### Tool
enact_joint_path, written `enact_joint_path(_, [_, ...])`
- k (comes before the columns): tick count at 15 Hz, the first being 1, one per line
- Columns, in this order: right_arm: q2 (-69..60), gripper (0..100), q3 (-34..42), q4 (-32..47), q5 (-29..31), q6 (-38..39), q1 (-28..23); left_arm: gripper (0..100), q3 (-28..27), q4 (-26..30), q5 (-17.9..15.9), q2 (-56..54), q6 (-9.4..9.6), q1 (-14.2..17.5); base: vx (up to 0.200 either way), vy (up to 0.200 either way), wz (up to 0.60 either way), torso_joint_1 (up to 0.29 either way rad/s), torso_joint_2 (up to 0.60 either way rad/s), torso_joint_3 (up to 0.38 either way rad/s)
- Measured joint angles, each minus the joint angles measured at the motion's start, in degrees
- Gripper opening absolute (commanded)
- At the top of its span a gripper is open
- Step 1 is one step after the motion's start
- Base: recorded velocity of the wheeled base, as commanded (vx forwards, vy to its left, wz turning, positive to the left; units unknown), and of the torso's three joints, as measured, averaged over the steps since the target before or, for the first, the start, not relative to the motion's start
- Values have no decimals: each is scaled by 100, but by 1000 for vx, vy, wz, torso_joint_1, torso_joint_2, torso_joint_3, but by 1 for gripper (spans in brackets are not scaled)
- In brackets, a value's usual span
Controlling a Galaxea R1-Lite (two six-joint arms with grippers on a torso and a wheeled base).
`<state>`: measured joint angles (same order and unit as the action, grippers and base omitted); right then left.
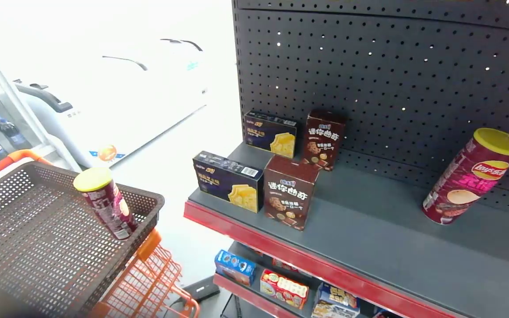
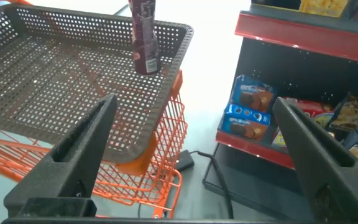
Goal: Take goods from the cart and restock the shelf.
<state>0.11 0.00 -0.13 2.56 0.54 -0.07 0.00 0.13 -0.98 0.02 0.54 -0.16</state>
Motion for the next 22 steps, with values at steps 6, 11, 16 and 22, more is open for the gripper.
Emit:
enact_joint_path(6, [0,100,0,-7,0,0,-4,100,0,5,-9,0,17,-2,0,0,0,0,0,0])
enact_joint_path(11, [0,100,0,-9,1,0,-4,100,0,2,-4,0,12,-2,0,0,0,0,0,0])
enact_joint_path(16, [0,100,0,-9,1,0,0,100,-837,205,138,468,30,-2,0,0,0,0,0,0])
enact_joint_path(22, [0,100,0,-9,0,0,-4,100,-1863,-29,-90,3137,-87,567,0,0,0,0,0,0])
